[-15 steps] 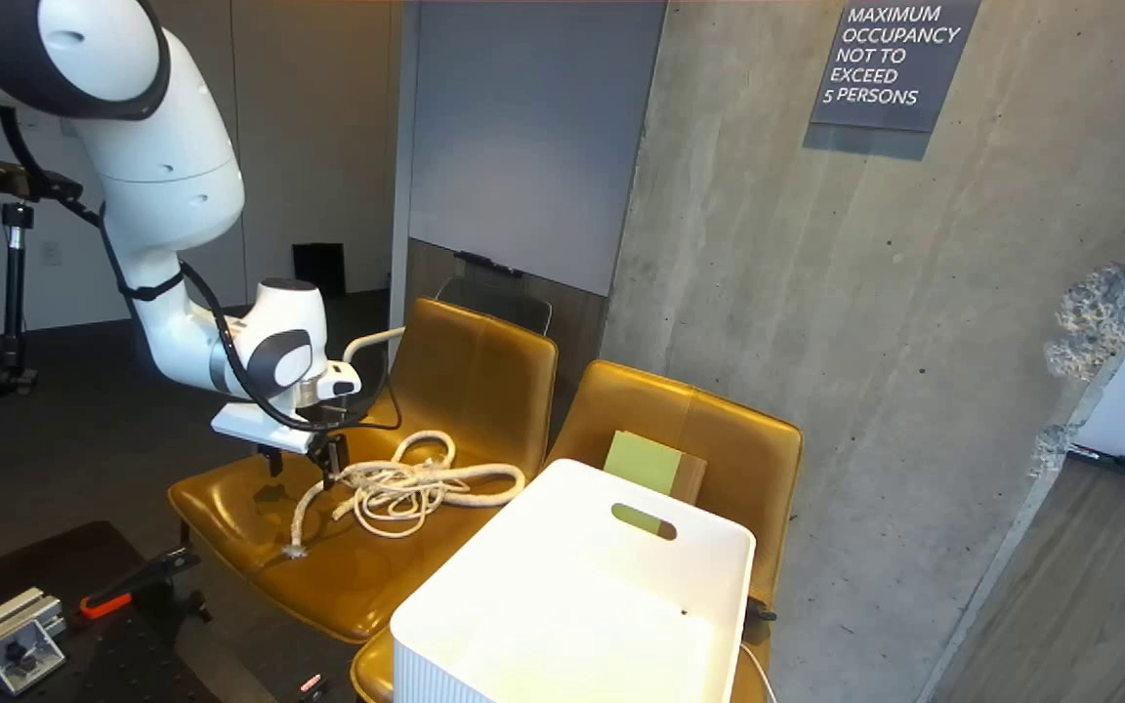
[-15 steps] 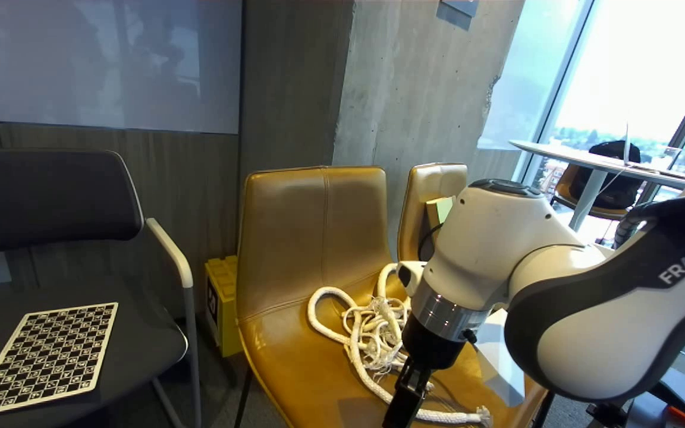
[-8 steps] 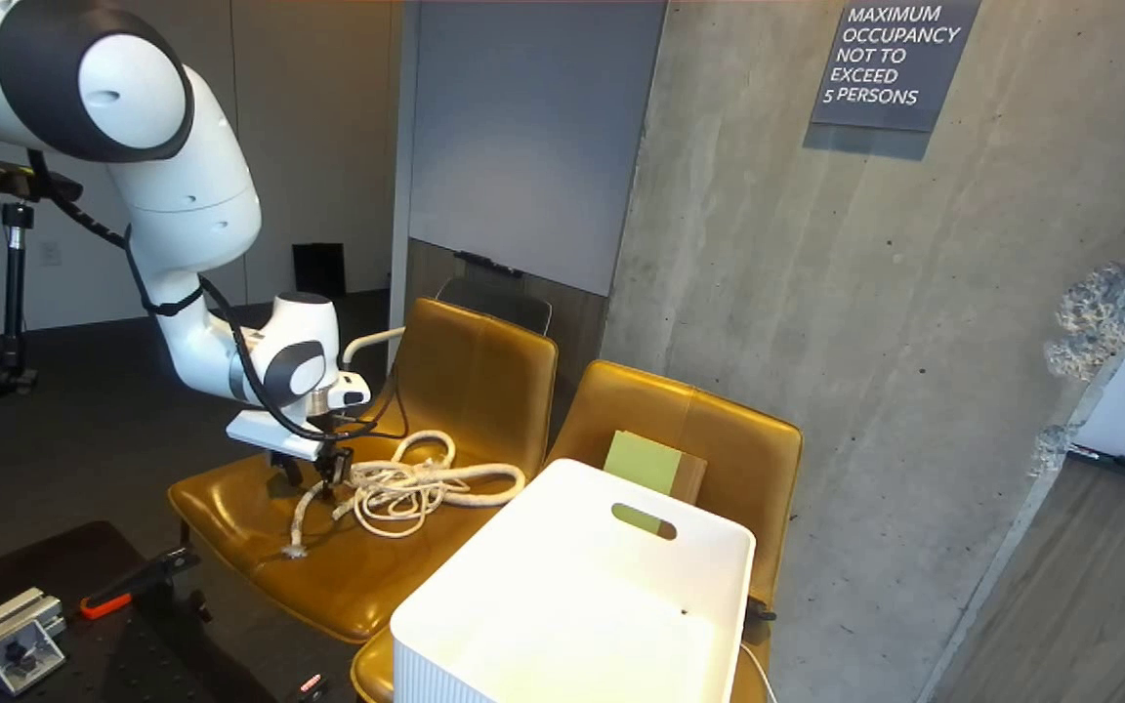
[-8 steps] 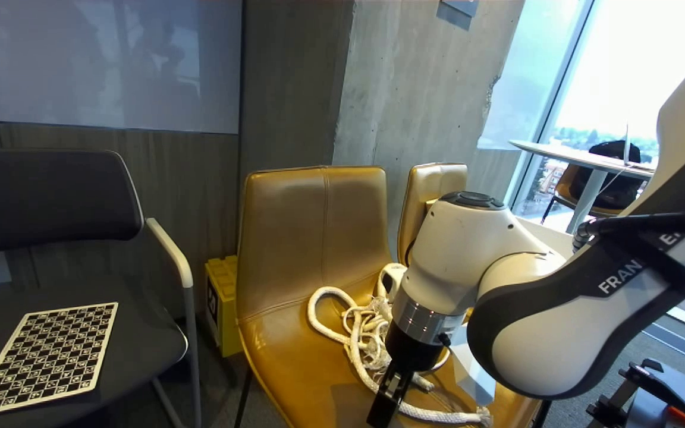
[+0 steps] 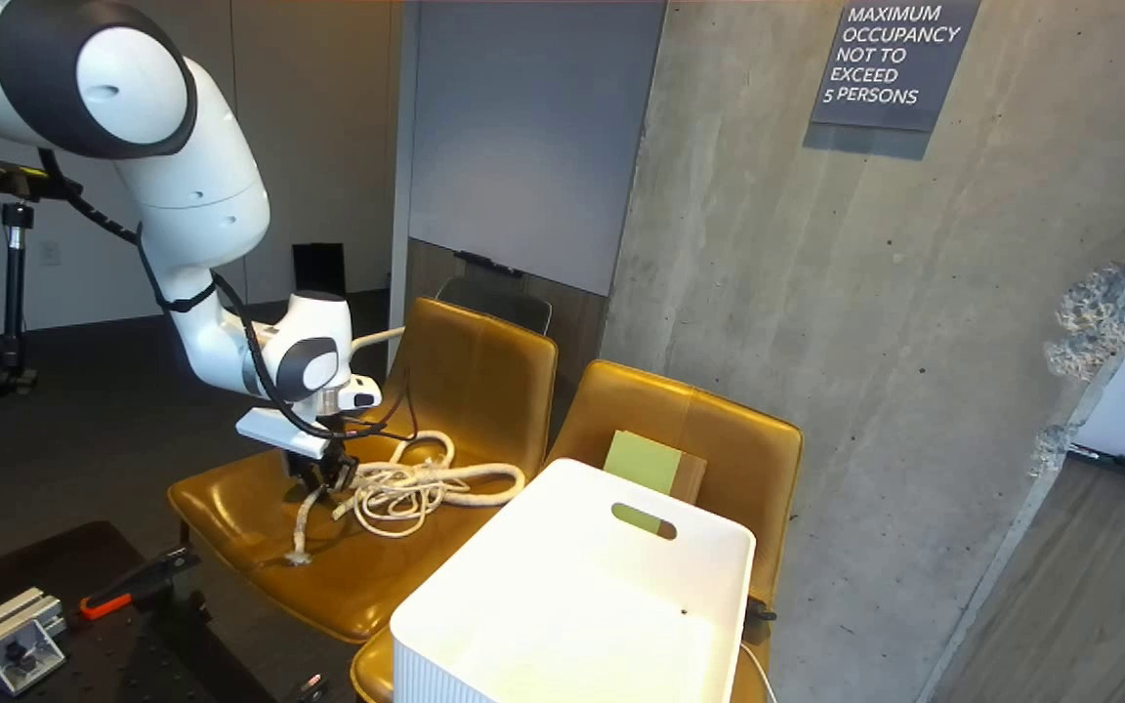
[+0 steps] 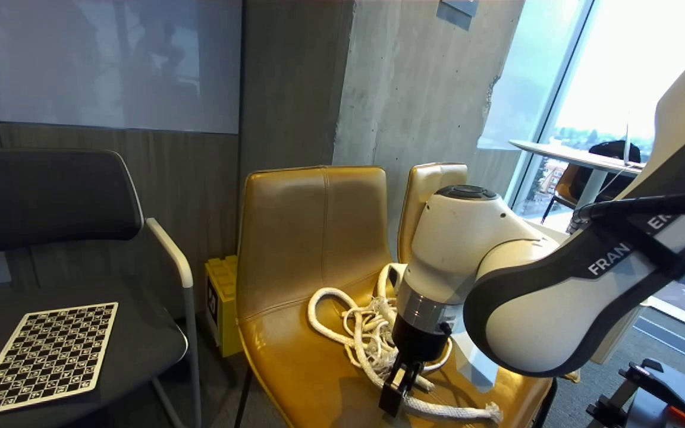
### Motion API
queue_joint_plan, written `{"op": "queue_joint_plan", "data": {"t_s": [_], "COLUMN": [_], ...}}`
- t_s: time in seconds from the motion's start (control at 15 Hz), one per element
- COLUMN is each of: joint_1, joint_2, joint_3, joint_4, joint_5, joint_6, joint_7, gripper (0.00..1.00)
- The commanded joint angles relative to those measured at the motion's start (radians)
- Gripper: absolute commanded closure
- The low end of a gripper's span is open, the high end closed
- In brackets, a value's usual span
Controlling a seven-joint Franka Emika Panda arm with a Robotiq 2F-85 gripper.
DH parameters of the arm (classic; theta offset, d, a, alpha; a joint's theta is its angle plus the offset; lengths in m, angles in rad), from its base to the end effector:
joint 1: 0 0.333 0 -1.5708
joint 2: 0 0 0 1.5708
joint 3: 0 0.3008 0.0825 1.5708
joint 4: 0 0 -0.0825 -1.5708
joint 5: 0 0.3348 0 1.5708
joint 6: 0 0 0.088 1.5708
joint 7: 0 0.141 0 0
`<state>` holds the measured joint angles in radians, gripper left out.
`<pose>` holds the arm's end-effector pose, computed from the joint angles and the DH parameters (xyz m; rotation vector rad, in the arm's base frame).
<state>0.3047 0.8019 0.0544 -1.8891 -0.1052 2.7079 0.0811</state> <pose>0.5461 0.2076 0.0786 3.0900 0.5561 0.0319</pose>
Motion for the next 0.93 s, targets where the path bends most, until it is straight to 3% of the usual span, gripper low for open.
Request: {"op": "queue_joint_plan", "data": {"t_s": [0.0, 0.33, 0.87], "joint_1": [-0.002, -0.03, -0.127], "joint_2": [-0.154, -0.389, -0.667], "joint_3": [0.029, 0.07, 0.064], "joint_4": [-0.127, -0.207, -0.064], "joint_5": [0.025, 0.044, 0.162], "joint_6": [-0.113, -0.245, -0.424], "joint_7": [0.036, 0.036, 0.028], "gripper": [0.96, 0.96, 0.96]}}
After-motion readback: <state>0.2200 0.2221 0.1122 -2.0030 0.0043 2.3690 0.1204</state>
